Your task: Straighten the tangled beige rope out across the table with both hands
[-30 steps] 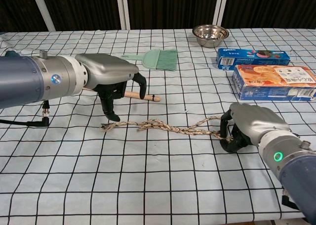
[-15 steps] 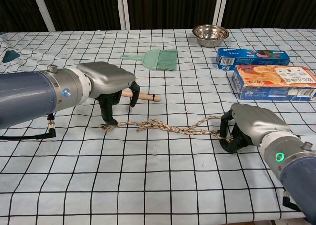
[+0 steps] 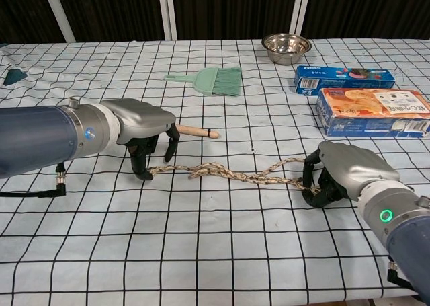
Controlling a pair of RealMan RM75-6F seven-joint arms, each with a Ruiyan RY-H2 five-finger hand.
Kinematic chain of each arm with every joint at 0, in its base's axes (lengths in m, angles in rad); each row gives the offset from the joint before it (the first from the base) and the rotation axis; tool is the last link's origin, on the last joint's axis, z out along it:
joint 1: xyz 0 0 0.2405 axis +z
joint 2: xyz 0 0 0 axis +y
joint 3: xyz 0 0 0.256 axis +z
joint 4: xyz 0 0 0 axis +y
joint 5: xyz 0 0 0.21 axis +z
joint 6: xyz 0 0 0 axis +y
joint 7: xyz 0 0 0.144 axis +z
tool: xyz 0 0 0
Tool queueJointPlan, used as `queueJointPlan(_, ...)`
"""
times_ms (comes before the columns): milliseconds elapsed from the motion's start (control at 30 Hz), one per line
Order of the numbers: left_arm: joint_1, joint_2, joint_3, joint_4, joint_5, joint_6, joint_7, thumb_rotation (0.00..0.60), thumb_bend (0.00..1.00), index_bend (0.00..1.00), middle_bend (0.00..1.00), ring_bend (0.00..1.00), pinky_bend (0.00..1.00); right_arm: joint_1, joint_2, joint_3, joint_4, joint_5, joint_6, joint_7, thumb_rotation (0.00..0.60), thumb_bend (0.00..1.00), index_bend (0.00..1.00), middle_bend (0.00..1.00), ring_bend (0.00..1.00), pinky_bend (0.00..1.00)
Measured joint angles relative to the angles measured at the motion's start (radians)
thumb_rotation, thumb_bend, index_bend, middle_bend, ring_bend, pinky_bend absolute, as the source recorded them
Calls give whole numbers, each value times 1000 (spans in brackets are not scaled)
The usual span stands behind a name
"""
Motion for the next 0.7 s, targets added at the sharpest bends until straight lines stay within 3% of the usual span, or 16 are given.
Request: queueJointPlan(700,-14,-27,-38,73,-43,-84,-50,600,329,502,992,905,802,-11,-8,21,5,-1,0,9,600,458,662,933,1000,1000)
